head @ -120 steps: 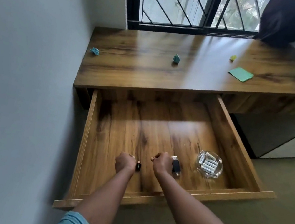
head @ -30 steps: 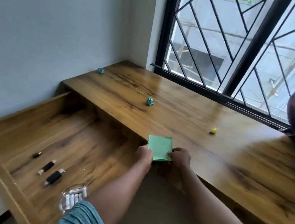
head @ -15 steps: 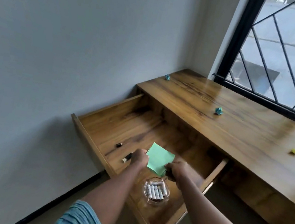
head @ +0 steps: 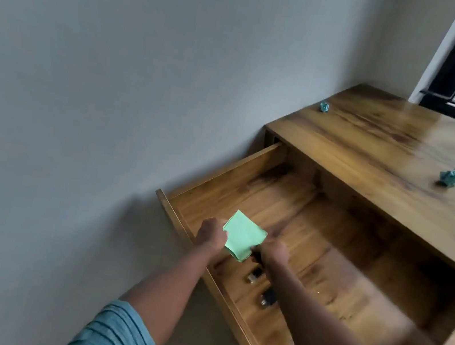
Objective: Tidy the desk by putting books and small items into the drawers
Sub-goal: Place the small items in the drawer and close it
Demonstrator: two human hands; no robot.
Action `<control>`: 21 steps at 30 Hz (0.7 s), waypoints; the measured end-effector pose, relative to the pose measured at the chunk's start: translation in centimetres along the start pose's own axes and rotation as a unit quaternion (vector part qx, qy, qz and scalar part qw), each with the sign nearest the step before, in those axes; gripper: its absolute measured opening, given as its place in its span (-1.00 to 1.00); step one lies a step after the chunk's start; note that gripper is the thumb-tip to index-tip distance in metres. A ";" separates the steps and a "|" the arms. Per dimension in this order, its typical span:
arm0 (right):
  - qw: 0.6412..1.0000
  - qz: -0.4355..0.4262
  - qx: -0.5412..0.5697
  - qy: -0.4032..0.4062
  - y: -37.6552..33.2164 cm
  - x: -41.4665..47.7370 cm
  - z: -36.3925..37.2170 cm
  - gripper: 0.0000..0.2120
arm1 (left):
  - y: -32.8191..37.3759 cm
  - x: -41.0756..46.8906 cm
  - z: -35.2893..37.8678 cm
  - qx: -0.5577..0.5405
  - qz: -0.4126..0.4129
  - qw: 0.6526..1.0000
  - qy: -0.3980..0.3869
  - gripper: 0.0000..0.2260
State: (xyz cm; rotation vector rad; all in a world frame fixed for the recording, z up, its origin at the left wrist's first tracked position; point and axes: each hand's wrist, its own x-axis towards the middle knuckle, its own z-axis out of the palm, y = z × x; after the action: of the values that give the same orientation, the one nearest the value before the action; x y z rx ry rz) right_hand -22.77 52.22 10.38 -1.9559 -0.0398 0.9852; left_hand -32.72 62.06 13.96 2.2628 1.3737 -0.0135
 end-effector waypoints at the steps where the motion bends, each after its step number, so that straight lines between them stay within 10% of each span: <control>1: 1.000 -0.001 -0.004 -0.001 -0.5 0.7 0.9 -0.76 | -0.5 1.2 -0.4 0.015 0.005 1.000 -0.004 -0.69; 21: 0.992 0.072 -0.064 0.076 -3.4 5.5 9.5 -0.68 | -4.6 10.7 -0.1 0.125 0.047 0.987 -0.090 -0.73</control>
State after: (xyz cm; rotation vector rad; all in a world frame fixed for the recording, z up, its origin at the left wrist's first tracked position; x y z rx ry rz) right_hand -24.10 63.15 7.03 -2.1718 0.1276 0.9426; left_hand -31.27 72.72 9.49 2.4576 1.2275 -0.3699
